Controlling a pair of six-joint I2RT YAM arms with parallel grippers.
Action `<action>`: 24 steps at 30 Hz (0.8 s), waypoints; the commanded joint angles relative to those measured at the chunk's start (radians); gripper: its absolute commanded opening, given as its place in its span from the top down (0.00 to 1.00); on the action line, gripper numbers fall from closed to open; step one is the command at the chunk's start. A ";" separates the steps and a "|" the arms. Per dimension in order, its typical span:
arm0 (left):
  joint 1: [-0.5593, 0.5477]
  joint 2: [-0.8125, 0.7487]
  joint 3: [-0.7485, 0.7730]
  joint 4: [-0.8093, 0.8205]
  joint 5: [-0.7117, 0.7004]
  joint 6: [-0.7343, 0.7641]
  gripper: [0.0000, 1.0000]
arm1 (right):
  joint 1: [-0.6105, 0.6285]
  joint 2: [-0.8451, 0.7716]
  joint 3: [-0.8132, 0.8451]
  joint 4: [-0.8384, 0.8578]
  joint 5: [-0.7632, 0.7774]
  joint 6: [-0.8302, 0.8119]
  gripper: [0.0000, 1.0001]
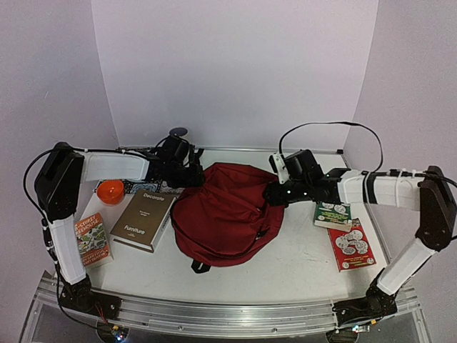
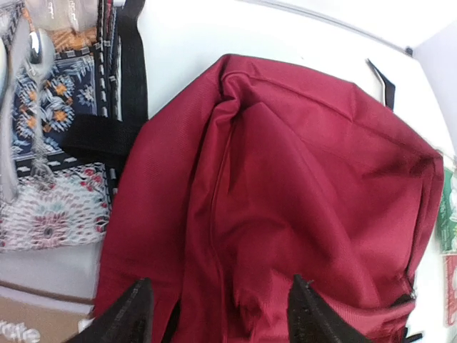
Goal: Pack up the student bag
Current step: Zip the lower front pocket of the student bag, then move the student bag to the center of the board.
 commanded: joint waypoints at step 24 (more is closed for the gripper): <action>-0.413 -0.441 -0.427 0.082 -0.179 0.109 0.11 | 0.093 0.025 -0.239 0.097 -0.190 0.161 0.60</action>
